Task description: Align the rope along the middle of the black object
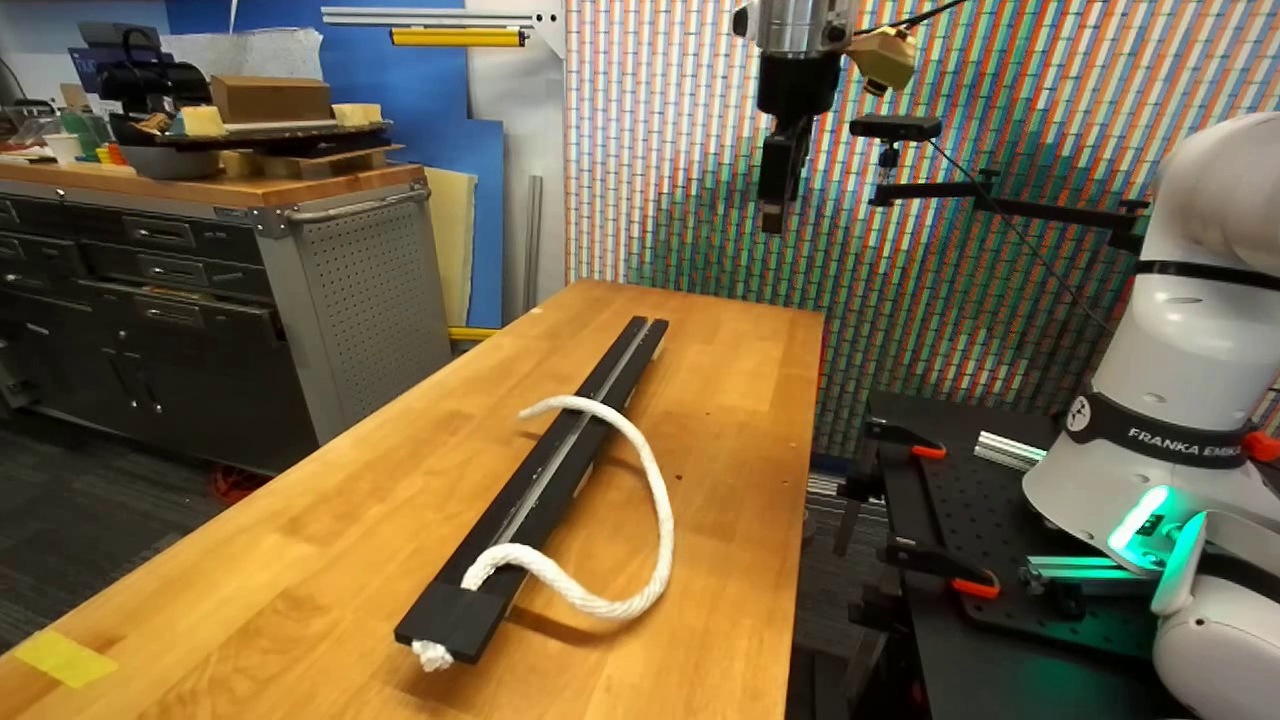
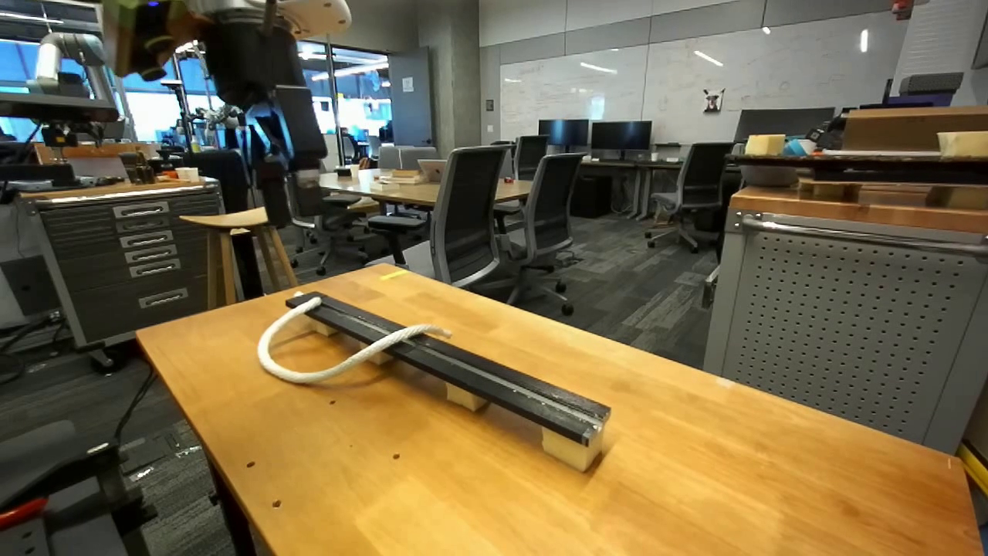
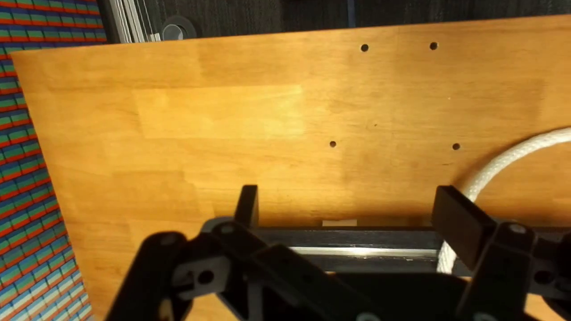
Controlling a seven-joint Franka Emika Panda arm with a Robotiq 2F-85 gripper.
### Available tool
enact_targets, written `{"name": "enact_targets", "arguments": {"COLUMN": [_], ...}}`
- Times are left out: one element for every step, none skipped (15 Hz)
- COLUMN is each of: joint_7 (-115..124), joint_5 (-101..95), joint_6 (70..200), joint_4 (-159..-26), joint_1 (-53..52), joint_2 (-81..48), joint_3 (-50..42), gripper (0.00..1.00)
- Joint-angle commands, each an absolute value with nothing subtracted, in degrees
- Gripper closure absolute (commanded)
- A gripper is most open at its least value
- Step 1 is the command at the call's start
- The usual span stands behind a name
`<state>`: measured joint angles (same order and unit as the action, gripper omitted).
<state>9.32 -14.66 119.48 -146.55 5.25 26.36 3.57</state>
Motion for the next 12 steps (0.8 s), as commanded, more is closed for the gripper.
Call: {"name": "enact_targets", "arguments": {"joint_7": [9.65, 9.95, 10.07, 10.56, 10.75, 11.32, 11.67, 11.55, 12.12, 12.07, 12.59, 13.56], "joint_5": [-13.79, -13.93, -14.12, -14.20, -14.13, -14.18, -14.08, -13.90, -14.22, -13.95, -13.95, -14.05], "joint_6": [117.17, 117.29, 117.56, 117.78, 117.65, 118.60, 117.88, 117.33, 117.02, 116.76, 116.74, 116.81], "joint_4": [-137.20, -135.24, -133.43, -131.20, -129.10, -126.83, -124.23, -121.94, -119.41, -117.19, -114.93, -112.65], "joint_1": [3.87, 3.60, 3.34, 3.07, 2.74, 2.41, 2.02, 1.55, 1.13, 0.65, 0.23, -0.17], "joint_2": [17.63, 15.79, 14.14, 12.20, 10.52, 8.64, 6.75, 5.07, 3.12, 1.35, -0.56, -2.69], "joint_3": [3.88, 3.93, 3.92, 3.99, 3.99, 4.01, 4.10, 4.09, 4.18, 4.09, 4.04, 3.97], "gripper": [0.00, 0.00, 0.00, 0.00, 0.00, 0.00, 0.00, 0.00, 0.00, 0.00, 0.00, 0.00]}}
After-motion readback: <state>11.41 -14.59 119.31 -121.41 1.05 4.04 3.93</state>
